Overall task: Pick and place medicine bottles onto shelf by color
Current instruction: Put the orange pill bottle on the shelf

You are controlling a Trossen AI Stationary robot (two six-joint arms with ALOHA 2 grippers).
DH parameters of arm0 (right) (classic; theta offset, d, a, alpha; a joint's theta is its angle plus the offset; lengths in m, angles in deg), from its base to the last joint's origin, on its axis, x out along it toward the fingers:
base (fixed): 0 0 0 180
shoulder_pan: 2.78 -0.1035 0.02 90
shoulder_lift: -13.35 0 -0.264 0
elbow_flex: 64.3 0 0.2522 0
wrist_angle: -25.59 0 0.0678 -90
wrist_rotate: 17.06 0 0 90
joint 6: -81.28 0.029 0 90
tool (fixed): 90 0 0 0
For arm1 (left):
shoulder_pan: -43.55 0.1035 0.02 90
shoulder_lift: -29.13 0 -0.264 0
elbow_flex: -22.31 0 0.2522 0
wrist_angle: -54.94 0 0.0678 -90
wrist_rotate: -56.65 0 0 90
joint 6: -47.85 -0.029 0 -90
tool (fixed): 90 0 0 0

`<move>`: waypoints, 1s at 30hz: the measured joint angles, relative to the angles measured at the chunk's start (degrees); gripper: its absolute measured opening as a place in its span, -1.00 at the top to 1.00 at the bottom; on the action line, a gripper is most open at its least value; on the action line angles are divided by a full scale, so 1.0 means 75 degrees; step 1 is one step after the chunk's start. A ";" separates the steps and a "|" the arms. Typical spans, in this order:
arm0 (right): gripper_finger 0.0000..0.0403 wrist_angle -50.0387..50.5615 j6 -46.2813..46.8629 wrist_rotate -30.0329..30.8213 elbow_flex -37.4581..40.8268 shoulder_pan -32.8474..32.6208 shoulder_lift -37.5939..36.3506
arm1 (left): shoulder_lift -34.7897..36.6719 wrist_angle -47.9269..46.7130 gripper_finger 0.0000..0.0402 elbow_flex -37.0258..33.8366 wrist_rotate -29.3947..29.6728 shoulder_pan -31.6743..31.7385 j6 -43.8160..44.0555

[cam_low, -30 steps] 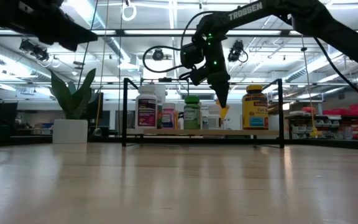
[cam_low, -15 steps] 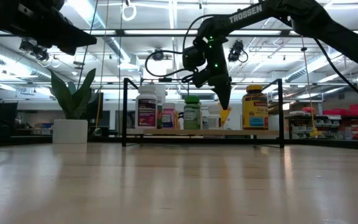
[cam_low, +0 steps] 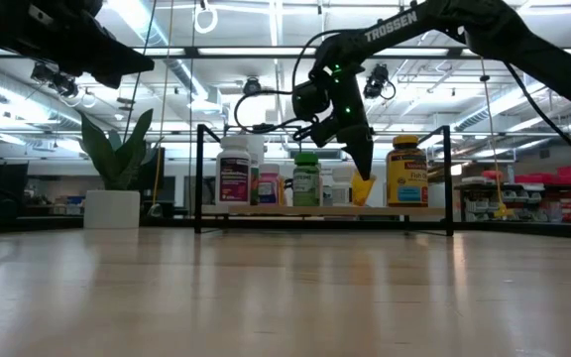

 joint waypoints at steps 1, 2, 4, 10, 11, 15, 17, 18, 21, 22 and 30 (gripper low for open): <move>-0.13 -0.0002 0.0000 0.0002 0.0000 0.0000 0.0000 | 0.0000 -0.0002 0.94 0.0000 -0.0001 0.0000 -0.0001; -0.13 0.0000 0.0000 0.0036 0.0000 0.0000 0.0000 | 0.0000 -0.0002 0.93 0.0000 0.0000 0.0000 0.0000; -0.13 -0.0012 0.0000 0.0165 0.0014 0.0000 -0.0017 | 0.0000 -0.0002 0.93 0.0000 0.0000 0.0000 -0.0004; -0.13 -0.0012 -0.0027 0.0231 0.0015 0.0000 -0.0038 | 0.0000 -0.0002 0.98 0.0000 0.0000 0.0000 -0.0007; -0.13 -0.0012 -0.0033 0.0233 0.0015 0.0000 -0.0038 | 0.0000 -0.0004 0.98 0.0000 -0.0001 0.0000 -0.0007; -0.13 -0.0012 -0.0047 0.0228 0.0015 0.0000 -0.0041 | 0.0000 -0.0004 0.94 0.0000 -0.0003 0.0000 -0.0010; -0.13 -0.0012 -0.0052 0.0141 0.0015 0.0007 -0.0041 | 0.0000 -0.0004 0.93 0.0000 0.0000 0.0000 -0.0011; -0.13 -0.0012 -0.0052 0.0102 0.0015 0.0015 -0.0041 | 0.0000 -0.0004 0.92 0.0000 0.0000 0.0000 -0.0012; -0.13 -0.0012 -0.0056 -0.0009 0.0015 0.0015 -0.0035 | 0.0000 -0.0006 0.94 0.0001 0.0000 0.0000 -0.0011; -0.13 -0.0009 -0.0086 -0.0010 0.0015 0.0015 -0.0032 | 0.0000 -0.0005 0.95 0.0003 0.0000 0.0000 -0.0013; -0.13 -0.0008 -0.0200 -0.0022 0.0015 -0.0050 -0.0026 | 0.0000 -0.0005 0.97 0.0003 0.0000 0.0000 -0.0010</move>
